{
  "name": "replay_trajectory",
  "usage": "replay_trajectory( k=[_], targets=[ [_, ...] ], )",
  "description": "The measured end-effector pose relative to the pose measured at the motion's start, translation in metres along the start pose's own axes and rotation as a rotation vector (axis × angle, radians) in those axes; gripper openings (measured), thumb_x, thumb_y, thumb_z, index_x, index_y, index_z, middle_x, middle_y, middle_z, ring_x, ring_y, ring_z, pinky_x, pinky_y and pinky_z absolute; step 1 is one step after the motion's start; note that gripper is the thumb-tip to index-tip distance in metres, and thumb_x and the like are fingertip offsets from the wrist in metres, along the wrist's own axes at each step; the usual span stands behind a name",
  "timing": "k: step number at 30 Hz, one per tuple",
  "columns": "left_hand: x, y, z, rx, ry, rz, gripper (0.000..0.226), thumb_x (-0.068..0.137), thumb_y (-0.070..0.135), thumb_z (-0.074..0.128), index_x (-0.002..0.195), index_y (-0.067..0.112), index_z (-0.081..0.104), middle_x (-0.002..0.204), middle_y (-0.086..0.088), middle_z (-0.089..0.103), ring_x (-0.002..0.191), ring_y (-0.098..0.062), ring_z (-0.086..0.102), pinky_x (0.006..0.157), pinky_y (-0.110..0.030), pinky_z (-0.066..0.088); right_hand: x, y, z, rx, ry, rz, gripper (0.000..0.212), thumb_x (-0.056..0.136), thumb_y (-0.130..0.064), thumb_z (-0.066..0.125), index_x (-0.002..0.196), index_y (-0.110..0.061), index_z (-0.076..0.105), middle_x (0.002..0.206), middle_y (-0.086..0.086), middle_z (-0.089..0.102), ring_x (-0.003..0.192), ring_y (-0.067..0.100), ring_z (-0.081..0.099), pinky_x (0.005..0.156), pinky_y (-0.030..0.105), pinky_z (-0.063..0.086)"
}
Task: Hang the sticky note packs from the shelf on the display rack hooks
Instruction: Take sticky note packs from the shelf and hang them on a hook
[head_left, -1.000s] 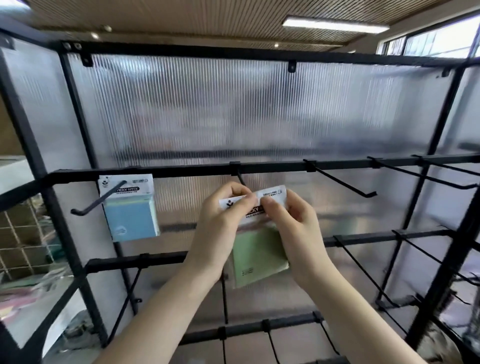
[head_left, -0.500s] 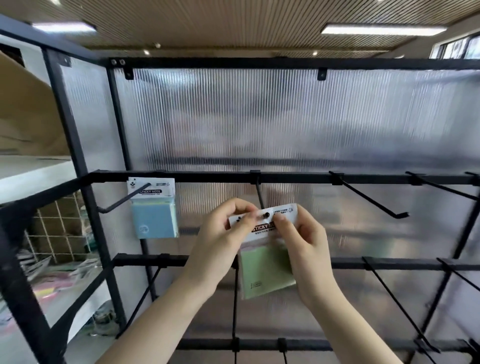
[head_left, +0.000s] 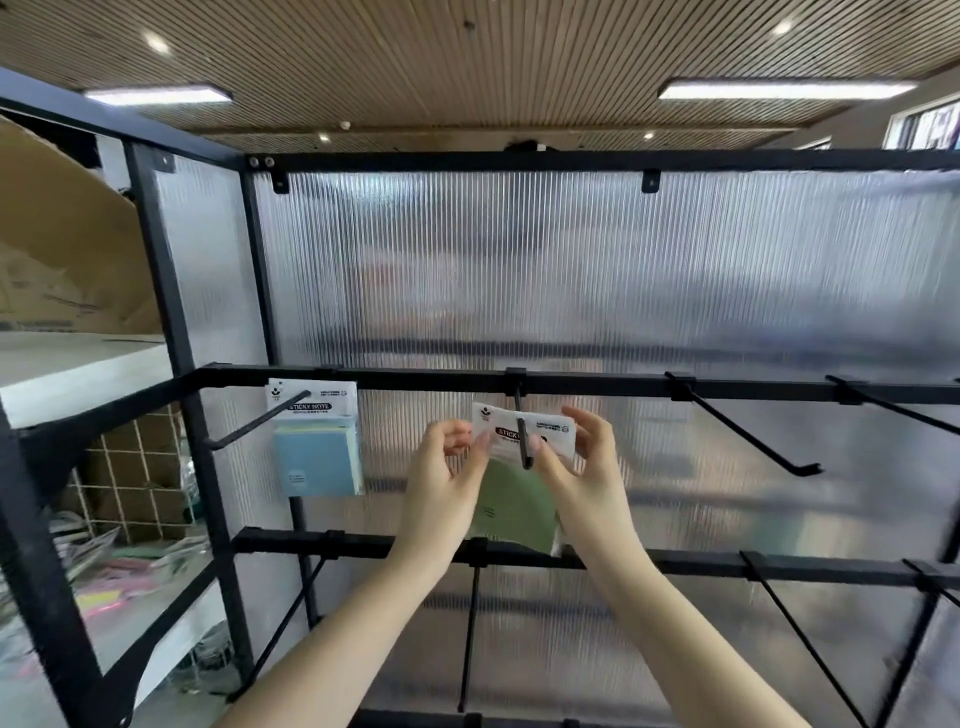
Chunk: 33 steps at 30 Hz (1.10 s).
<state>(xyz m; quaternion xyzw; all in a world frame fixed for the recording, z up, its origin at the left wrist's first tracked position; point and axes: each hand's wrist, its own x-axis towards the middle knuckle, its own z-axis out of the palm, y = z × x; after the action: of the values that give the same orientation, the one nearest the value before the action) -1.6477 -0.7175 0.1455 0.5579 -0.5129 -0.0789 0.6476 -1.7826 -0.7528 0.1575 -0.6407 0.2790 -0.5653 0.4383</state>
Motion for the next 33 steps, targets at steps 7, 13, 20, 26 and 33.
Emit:
replay_trajectory(
  k=[7,13,20,26,33],
  targets=[
    [0.021,-0.013,0.018,0.096,0.007,-0.032,0.022,0.091,0.042,0.053,0.101,0.023,0.048,0.090,0.012,0.057,0.082,0.002,0.055,0.063,-0.002,0.041,0.039,0.017,0.003,-0.135,0.005,0.119,0.040,0.086,-0.040,0.066,0.112,-0.025,0.039,0.112,-0.005,0.053,0.091,0.000,0.052,0.064,0.016,0.040],
    [0.030,-0.018,0.029,0.185,0.070,-0.165,0.026,0.094,0.045,0.049,0.094,0.019,0.047,0.081,0.010,0.053,0.069,0.000,0.051,0.051,-0.001,0.038,0.055,0.034,0.000,-0.198,-0.064,0.211,0.047,0.089,-0.038,0.063,0.122,-0.012,0.043,0.113,0.001,0.055,0.097,0.016,0.057,0.059,0.015,0.043],
    [0.018,-0.040,0.031,0.382,0.034,-0.404,0.024,0.100,0.034,0.043,0.105,0.013,0.052,0.079,0.011,0.049,0.066,-0.002,0.047,0.050,-0.020,0.030,0.051,0.064,-0.016,-0.463,-0.216,0.410,0.025,0.094,-0.027,0.059,0.085,-0.004,0.062,0.061,0.002,0.050,0.049,0.011,0.041,0.047,0.021,0.032],
    [-0.014,-0.056,0.009,0.440,-0.088,-0.482,0.023,0.097,0.024,0.042,0.101,0.012,0.062,0.093,-0.001,0.065,0.084,-0.016,0.058,0.066,-0.027,0.043,0.023,0.084,-0.022,-0.556,-0.363,0.478,0.027,0.096,-0.016,0.048,0.069,-0.013,0.046,0.064,0.006,0.043,0.057,0.017,0.039,0.054,0.024,0.033],
    [-0.053,-0.048,-0.036,0.497,-0.185,-0.443,0.020,0.096,0.022,0.044,0.083,0.027,0.058,0.084,0.004,0.065,0.076,-0.014,0.062,0.066,-0.029,0.047,0.001,0.074,0.021,-0.596,-0.504,0.247,0.020,0.097,-0.019,0.046,0.102,-0.015,0.064,0.088,0.000,0.062,0.072,0.015,0.056,0.058,0.024,0.040]
  ],
)
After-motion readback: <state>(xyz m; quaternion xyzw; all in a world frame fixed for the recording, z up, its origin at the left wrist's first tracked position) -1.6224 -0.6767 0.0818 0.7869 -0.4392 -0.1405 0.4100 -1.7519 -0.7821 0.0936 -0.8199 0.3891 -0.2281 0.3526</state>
